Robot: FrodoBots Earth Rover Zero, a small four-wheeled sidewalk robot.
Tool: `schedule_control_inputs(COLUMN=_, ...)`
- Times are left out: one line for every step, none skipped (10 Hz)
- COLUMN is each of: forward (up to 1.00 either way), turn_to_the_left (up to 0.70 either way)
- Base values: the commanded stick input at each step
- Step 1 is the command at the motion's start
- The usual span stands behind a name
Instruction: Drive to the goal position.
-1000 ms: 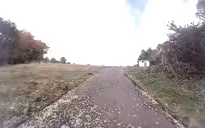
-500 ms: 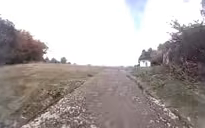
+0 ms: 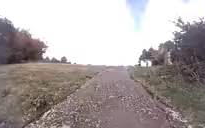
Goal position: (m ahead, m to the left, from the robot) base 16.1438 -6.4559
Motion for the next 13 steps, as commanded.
schedule_control_inputs(forward=1.0, turn_to_the_left=-0.25)
schedule_control_inputs(forward=1.0, turn_to_the_left=-0.08)
schedule_control_inputs(forward=1.0, turn_to_the_left=0.0)
schedule_control_inputs(forward=1.0, turn_to_the_left=0.0)
schedule_control_inputs(forward=1.0, turn_to_the_left=0.0)
schedule_control_inputs(forward=1.0, turn_to_the_left=0.0)
schedule_control_inputs(forward=1.0, turn_to_the_left=0.0)
schedule_control_inputs(forward=1.0, turn_to_the_left=0.0)
schedule_control_inputs(forward=1.0, turn_to_the_left=0.0)
schedule_control_inputs(forward=1.0, turn_to_the_left=0.0)
schedule_control_inputs(forward=1.0, turn_to_the_left=0.0)
schedule_control_inputs(forward=1.0, turn_to_the_left=0.0)
schedule_control_inputs(forward=1.0, turn_to_the_left=0.0)
